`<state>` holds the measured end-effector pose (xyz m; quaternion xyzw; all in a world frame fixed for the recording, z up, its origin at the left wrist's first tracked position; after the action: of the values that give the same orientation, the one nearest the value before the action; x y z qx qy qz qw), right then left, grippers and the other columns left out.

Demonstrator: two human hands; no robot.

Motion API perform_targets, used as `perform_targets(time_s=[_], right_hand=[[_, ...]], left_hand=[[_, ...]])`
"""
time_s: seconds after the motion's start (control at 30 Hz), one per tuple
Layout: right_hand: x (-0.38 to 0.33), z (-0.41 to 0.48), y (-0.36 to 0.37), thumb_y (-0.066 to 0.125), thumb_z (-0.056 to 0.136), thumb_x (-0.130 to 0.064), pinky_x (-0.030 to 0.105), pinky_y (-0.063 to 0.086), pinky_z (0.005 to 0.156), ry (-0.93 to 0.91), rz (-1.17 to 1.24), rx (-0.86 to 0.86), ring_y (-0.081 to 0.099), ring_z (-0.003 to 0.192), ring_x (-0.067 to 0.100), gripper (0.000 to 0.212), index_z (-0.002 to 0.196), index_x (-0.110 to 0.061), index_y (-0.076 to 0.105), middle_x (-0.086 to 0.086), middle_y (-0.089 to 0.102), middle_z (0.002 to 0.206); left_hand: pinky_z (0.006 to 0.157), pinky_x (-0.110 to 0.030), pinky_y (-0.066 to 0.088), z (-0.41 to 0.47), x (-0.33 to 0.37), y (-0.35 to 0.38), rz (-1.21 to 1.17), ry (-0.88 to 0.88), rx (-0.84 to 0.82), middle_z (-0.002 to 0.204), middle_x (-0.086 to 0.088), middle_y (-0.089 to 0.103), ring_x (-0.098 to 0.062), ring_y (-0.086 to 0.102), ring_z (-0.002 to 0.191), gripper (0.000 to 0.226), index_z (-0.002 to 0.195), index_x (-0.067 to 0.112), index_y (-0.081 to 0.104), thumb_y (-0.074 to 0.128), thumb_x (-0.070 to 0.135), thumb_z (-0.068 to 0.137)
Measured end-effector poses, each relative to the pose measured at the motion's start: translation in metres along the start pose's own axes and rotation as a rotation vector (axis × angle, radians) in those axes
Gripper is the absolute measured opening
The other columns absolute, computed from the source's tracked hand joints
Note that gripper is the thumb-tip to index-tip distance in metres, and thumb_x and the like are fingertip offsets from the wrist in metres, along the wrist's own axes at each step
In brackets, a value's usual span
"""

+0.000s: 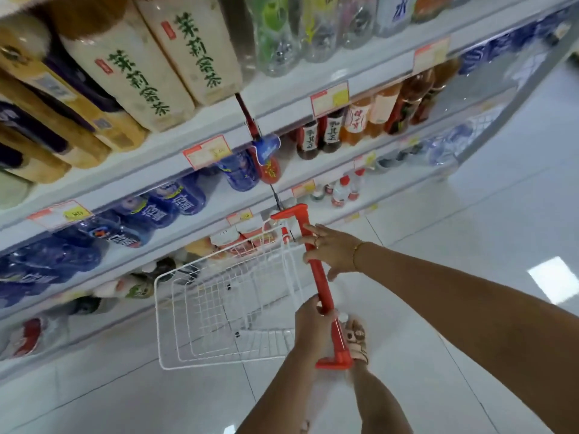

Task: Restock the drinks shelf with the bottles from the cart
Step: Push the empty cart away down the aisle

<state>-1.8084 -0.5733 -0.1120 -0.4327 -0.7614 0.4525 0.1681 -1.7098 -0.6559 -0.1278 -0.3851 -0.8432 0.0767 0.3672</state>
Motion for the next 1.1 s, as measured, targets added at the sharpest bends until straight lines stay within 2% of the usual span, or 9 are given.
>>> perform_targets(time_s=[0.13,0.27,0.37,0.57,0.67,0.8,0.9,1.0,1.1], right_hand=[[-0.01,-0.014,0.017,0.073,0.075,-0.036,0.038,-0.002,0.119,0.128,-0.032,0.067,-0.001,0.147,0.031,0.057,0.126,-0.021,0.05,0.009,0.022,0.155],[-0.013,-0.047,0.046,0.075,0.073,-0.038,0.036,0.007,0.121,0.223,0.011,-0.01,0.005,0.146,0.029,0.06,0.124,-0.021,0.05,0.007,0.032,0.148],[-0.018,-0.091,0.076,0.074,0.074,-0.039,0.033,0.008,0.121,0.288,0.071,-0.07,0.009,0.145,0.028,0.056,0.121,-0.021,0.049,0.004,0.037,0.143],[-0.028,-0.204,0.141,0.067,0.079,-0.042,0.035,0.01,0.119,0.463,0.176,-0.114,0.025,0.138,0.027,0.047,0.12,-0.021,0.054,0.002,0.045,0.134],[-0.029,-0.26,0.178,0.069,0.078,-0.041,0.036,0.014,0.117,0.557,0.283,-0.042,0.034,0.133,0.028,0.042,0.114,-0.02,0.06,0.004,0.052,0.126],[-0.024,-0.332,0.225,0.06,0.085,-0.044,0.03,0.011,0.117,0.757,0.386,-0.063,0.025,0.137,0.022,0.042,0.123,-0.027,0.054,-0.003,0.046,0.131],[-0.012,-0.384,0.257,0.059,0.085,-0.044,0.032,0.009,0.117,0.89,0.475,-0.01,0.024,0.139,0.023,0.046,0.128,-0.028,0.051,-0.002,0.046,0.132],[0.009,-0.434,0.293,0.054,0.089,-0.045,0.037,0.007,0.119,1.011,0.554,0.053,0.016,0.144,0.027,0.053,0.138,-0.029,0.042,0.002,0.041,0.14],[0.038,-0.48,0.322,0.048,0.092,-0.044,0.041,0.012,0.119,1.066,0.552,0.124,0.02,0.142,0.03,0.053,0.142,-0.03,0.036,0.004,0.041,0.143]], left_hand=[[0.082,-0.019,0.049,-0.006,-0.007,0.014,0.026,0.067,-0.039,0.114,-0.002,0.067,-0.017,0.065,0.1,0.037,0.121,0.013,0.056,0.062,0.028,0.088],[0.074,-0.01,0.047,-0.023,-0.017,0.041,0.045,0.11,-0.144,0.112,-0.001,0.068,-0.013,0.066,0.097,0.036,0.12,0.014,0.058,0.064,0.026,0.087],[0.089,-0.024,0.051,-0.046,-0.022,0.073,0.061,0.127,-0.248,0.116,-0.004,0.067,-0.017,0.066,0.102,0.038,0.122,0.013,0.058,0.064,0.023,0.086],[0.092,-0.03,0.052,-0.096,-0.024,0.156,0.208,0.164,-0.476,0.117,-0.01,0.066,-0.023,0.065,0.103,0.035,0.118,0.008,0.061,0.065,0.014,0.084],[0.095,-0.031,0.05,-0.118,-0.017,0.196,0.312,0.198,-0.566,0.122,-0.008,0.063,-0.024,0.062,0.109,0.036,0.122,0.01,0.059,0.062,0.014,0.087],[0.095,-0.036,0.05,-0.135,0.004,0.25,0.517,0.288,-0.66,0.12,-0.01,0.064,-0.026,0.063,0.107,0.037,0.123,0.009,0.058,0.062,0.015,0.087],[0.095,-0.036,0.05,-0.138,0.03,0.293,0.648,0.36,-0.693,0.12,-0.011,0.064,-0.027,0.062,0.107,0.039,0.126,0.011,0.056,0.06,0.014,0.087],[0.095,-0.033,0.049,-0.137,0.07,0.335,0.737,0.467,-0.679,0.12,-0.009,0.065,-0.026,0.062,0.107,0.042,0.128,0.015,0.056,0.06,0.014,0.087],[0.085,-0.024,0.046,-0.13,0.113,0.372,0.774,0.574,-0.612,0.112,-0.007,0.069,-0.022,0.064,0.1,0.037,0.123,0.017,0.061,0.06,0.013,0.086]])
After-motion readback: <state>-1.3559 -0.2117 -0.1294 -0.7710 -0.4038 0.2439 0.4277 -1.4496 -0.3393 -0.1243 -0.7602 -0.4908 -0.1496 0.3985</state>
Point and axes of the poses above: each hand's wrist, its own z-axis towards the middle knuckle, its own y-axis out of the palm, x = y × z, the point moved 8 cm from there along z, towards the middle knuckle
